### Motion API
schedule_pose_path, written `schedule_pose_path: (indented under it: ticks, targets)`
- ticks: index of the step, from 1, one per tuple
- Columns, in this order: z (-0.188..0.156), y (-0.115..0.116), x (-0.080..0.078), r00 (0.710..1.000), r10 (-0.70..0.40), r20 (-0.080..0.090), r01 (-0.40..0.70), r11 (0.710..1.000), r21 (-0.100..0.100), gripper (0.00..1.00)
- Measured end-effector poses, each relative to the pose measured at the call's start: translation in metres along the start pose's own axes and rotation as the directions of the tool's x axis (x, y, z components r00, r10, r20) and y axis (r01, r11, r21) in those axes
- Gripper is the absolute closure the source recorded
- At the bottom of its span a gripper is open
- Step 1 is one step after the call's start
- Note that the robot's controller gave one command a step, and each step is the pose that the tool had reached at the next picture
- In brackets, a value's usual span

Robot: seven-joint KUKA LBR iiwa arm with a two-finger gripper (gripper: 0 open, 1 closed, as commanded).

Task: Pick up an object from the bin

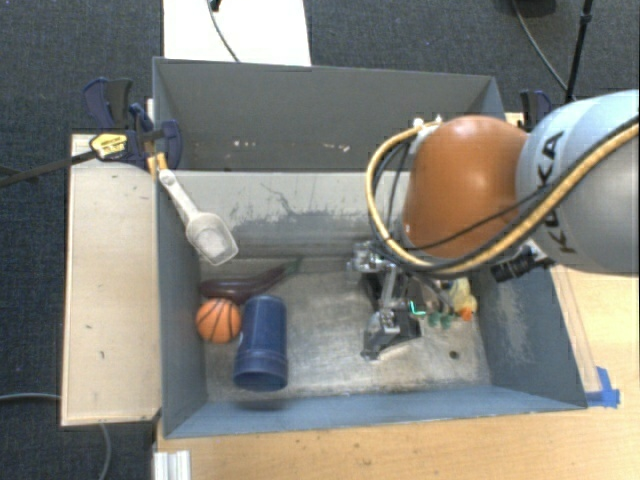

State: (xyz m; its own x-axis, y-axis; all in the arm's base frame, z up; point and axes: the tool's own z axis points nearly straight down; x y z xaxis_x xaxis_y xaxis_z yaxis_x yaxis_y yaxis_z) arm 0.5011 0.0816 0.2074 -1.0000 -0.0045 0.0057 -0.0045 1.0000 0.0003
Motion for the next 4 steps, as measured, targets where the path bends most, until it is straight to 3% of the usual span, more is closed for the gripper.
schedule_pose_path:
  ticks: [1,2,3,4]
  targets:
    - [-0.004,0.000,-0.002,1.000,0.003,0.008,-0.003,1.000,-0.001,0.00]
    - [0.039,0.053,-0.009,0.993,-0.114,0.011,0.114,0.994,0.000,0.00]
    - [0.047,0.094,-0.026,0.920,-0.393,0.008,0.393,0.920,0.002,0.00]
    - [0.097,0.111,-0.025,0.849,-0.529,0.008,0.529,0.849,0.003,0.00]
